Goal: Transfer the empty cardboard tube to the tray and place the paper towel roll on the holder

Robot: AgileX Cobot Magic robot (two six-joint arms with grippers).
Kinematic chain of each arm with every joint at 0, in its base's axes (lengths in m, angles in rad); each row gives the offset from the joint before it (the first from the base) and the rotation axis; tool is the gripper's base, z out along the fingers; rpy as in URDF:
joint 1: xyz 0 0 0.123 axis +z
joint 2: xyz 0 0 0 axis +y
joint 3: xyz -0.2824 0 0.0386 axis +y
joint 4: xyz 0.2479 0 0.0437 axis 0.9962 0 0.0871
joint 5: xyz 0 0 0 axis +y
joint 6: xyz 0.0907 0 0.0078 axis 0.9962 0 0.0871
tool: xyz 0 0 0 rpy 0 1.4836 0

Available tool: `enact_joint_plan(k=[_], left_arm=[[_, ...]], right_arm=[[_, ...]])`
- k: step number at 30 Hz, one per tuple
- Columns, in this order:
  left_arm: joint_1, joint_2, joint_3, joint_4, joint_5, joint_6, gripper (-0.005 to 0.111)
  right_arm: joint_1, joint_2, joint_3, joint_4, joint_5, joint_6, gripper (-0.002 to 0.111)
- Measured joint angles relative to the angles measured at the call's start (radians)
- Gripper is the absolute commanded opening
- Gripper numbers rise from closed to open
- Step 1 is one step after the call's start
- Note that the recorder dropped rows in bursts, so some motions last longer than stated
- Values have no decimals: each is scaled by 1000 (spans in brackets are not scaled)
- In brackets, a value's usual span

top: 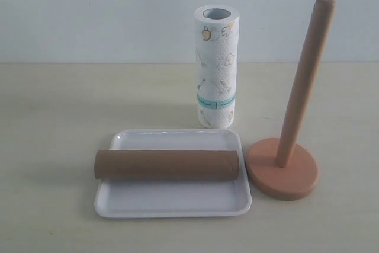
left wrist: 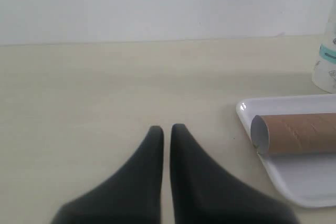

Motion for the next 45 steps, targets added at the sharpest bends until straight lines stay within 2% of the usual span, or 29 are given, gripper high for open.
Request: enact_joint_plan(k=[8,11,15,18,21,23,29,37,45], left_arm=[[0,0,0,27,-8,0,4],[0,0,0,58,-111,4,4],[0,0,0,63,-400,6,4],[0,0,0,65,-676,8,4],[0,0,0,67,-867,71,4],[0,0,-5,69,-934,98,4],[0,117,-103,69,-948,112,4],[0,529,-155,69,-939,-98,4],[0,835,-157,72,-1049,-141,4]], right_arm=[[-2,0,0,2,0,0,0],[-4,0,0,2,0,0,0],[-4,0,0,2,0,0,0],[-4,0,0,2,0,0,0],[-4,0,0,2,0,0,0],[-4,0,0,2,0,0,0],[-4,0,0,2,0,0,0],[-4,0,0,2,0,0,0],[-4,0,0,2,0,0,0]])
